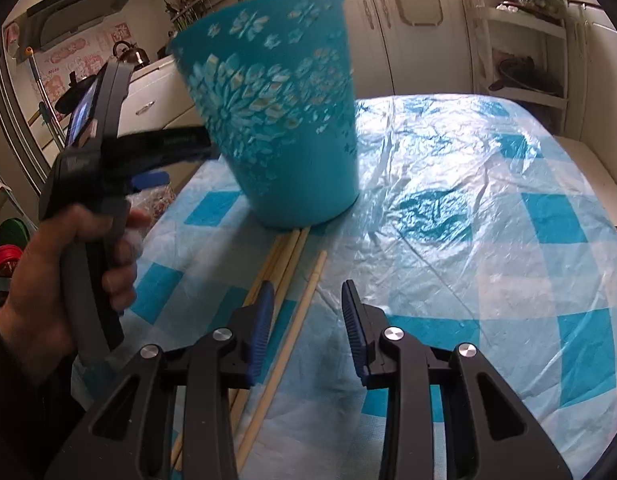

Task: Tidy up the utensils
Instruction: 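Move both grippers back toward the chopstick pile, then lower the left gripper onto the chopstick pile and close on one chopstick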

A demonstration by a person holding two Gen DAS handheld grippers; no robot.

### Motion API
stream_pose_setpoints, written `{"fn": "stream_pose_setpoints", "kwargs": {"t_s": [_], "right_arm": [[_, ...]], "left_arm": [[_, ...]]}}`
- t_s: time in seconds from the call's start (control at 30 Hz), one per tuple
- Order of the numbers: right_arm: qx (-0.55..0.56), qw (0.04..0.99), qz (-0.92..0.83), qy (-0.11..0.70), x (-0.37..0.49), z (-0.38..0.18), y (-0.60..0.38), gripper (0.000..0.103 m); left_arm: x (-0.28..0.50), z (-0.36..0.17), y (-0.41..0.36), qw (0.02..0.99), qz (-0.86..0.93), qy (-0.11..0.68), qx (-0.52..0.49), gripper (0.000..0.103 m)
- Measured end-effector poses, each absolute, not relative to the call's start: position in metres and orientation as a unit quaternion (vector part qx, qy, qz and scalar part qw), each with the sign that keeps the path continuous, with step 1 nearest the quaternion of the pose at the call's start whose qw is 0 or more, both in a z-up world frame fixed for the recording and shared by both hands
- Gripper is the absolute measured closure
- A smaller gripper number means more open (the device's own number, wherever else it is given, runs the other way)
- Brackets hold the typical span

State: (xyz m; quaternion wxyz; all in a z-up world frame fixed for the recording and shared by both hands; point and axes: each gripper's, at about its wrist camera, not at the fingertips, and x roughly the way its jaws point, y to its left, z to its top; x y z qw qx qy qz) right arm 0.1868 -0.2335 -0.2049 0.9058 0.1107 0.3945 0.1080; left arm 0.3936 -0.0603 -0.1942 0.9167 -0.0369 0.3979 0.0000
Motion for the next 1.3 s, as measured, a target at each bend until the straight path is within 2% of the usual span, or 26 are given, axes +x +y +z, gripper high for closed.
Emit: {"fn": "stream_pose_setpoints", "kwargs": {"t_s": [0.43, 0.57, 0.77, 1.07, 1.3], "right_arm": [[0.114, 0.886, 0.148, 0.424, 0.186, -0.21, -0.223, 0.067], [0.132, 0.893, 0.124, 0.411, 0.181, -0.2, -0.234, 0.067], [0.105, 0.886, 0.112, 0.438, 0.189, -0.208, -0.231, 0.085], [0.036, 0.893, 0.098, 0.437, 0.186, -0.206, -0.217, 0.088], [0.034, 0.892, 0.102, 0.44, 0.184, -0.208, -0.217, 0.088]], "left_arm": [[0.388, -0.206, -0.103, 0.909, -0.051, 0.414, 0.005, 0.027], [0.372, -0.206, -0.099, 0.904, -0.056, 0.424, 0.005, 0.027], [0.343, -0.204, -0.098, 0.897, -0.069, 0.436, 0.033, 0.027], [0.304, -0.204, -0.119, 0.885, -0.109, 0.441, 0.103, 0.027], [0.297, -0.213, -0.125, 0.872, -0.126, 0.463, 0.1, 0.027]]}}
